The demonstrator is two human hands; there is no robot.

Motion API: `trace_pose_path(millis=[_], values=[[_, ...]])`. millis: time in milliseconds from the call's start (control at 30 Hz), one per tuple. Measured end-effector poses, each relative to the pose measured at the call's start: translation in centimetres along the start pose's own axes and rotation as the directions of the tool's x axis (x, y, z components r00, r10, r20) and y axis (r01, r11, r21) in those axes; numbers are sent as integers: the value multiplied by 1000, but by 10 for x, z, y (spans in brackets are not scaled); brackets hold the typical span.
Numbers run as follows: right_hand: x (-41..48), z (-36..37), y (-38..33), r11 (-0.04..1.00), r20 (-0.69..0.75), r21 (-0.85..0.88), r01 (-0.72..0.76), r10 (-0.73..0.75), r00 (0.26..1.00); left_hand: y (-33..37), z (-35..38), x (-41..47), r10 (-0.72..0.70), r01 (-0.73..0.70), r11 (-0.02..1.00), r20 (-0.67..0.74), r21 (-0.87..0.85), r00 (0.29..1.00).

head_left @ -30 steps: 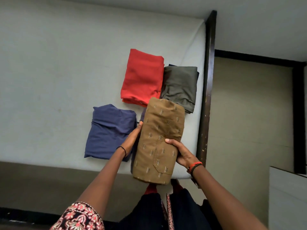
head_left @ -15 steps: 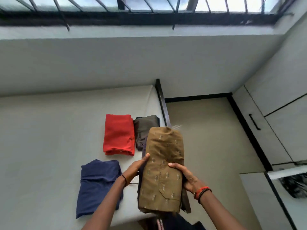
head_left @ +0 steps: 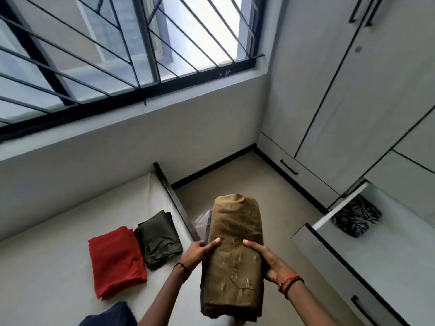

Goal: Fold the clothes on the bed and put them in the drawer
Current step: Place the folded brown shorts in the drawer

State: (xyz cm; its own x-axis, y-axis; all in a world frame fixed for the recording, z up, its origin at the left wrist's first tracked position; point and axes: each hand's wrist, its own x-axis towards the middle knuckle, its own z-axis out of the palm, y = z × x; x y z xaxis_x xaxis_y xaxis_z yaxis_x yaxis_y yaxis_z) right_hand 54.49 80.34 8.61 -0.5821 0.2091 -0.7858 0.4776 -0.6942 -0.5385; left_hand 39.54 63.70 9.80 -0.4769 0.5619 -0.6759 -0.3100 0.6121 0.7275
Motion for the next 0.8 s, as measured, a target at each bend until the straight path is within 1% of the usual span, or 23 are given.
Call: trace_pose_path(millis=[200,333,400,500,567,700,800], values=[[-41,-109,-35,985,-70,153,77,-67,995,66,109,29,48,-56,988,56,144,997],[-63,-203,-52,950,-155,272,153,-113,981,113,205,51,45,-82,966,152,247,987],[-73,-245,-56,936,-205,304,177,-117,972,128,249,63,45,-102,953,200,285,979],[-89,-296,-59,917,-279,336,214,-120,953,148,305,80,52,-141,934,266,328,963],[-98,-332,-56,883,-326,393,258,-129,937,160,345,90,44,-163,909,301,382,953],[-110,-380,-53,855,-396,437,279,-96,913,177,403,105,34,-186,899,360,398,932],[-117,-410,-58,813,-450,480,331,-95,888,192,443,117,11,-198,888,411,416,912]])
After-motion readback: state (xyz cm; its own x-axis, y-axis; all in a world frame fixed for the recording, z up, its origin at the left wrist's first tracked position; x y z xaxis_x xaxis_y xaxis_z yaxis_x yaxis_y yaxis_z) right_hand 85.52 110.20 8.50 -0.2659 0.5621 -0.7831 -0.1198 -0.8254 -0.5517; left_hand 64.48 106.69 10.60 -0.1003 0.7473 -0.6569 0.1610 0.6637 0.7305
